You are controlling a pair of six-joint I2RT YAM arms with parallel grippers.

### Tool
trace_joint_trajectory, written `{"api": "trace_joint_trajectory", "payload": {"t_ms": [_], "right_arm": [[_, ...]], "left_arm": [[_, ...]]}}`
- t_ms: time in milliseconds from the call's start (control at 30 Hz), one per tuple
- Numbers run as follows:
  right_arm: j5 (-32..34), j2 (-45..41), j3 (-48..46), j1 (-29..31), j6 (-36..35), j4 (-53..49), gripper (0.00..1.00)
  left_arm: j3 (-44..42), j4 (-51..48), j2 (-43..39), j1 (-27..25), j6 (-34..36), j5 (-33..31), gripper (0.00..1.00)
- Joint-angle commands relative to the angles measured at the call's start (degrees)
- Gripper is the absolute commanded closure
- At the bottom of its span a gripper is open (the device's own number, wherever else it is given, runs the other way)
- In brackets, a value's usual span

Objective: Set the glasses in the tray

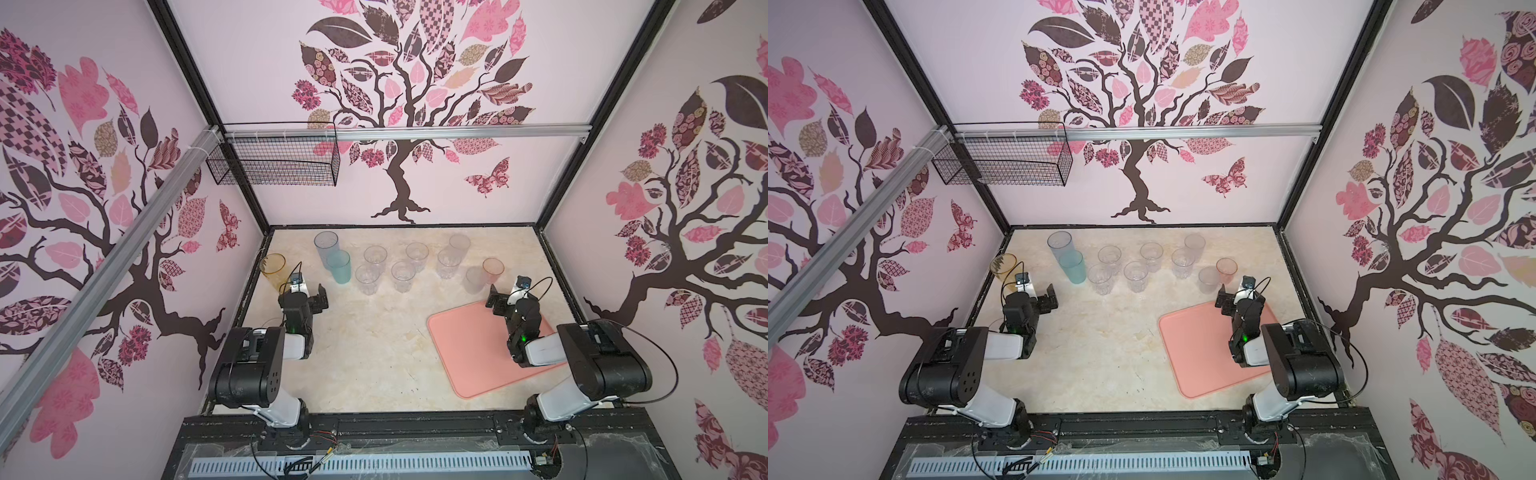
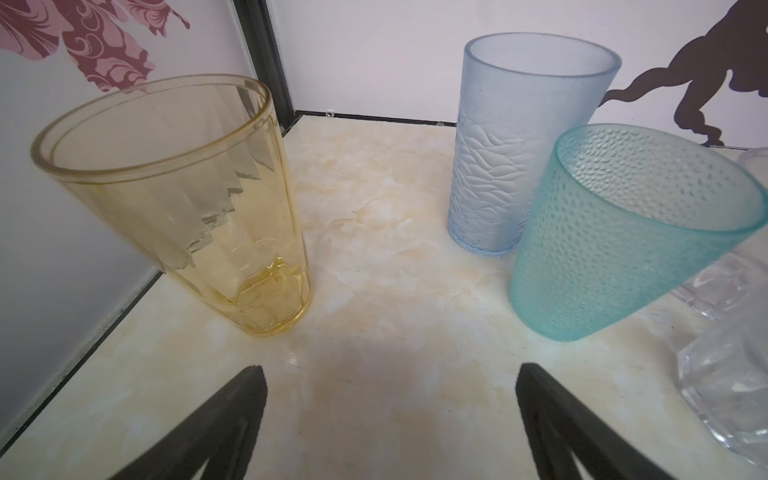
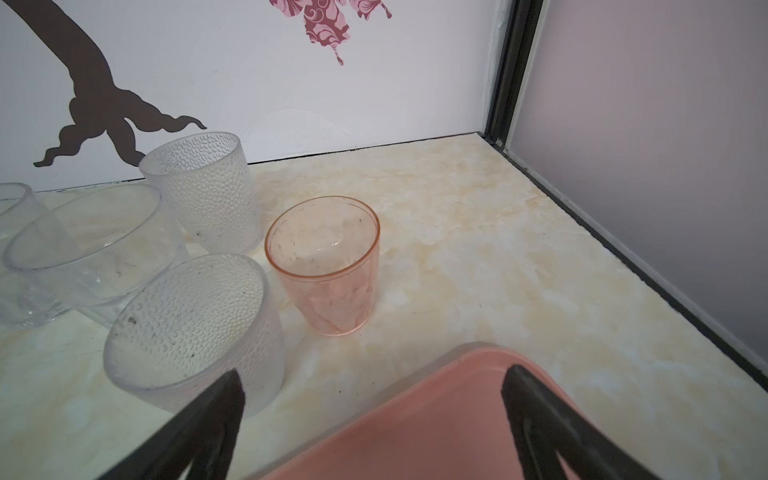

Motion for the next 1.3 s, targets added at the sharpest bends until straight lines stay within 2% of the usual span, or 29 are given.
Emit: {"api": "trace_joint_trajectory", "payload": {"t_ms": [0,1267], "right_arm": [[-0.18,-0.35,1.35,-0.32,-0.43,-0.61,0.01],[-0.2,-0.26,1.44,-0.34,-0.43,-0.66,0.01]], "left_arm": [[0.53,-0.08,-0.55,0.2,0.25,1.1,0.02],[0.4,-0.04,-0.76,1.03,-0.03,2.79,0.02]]}}
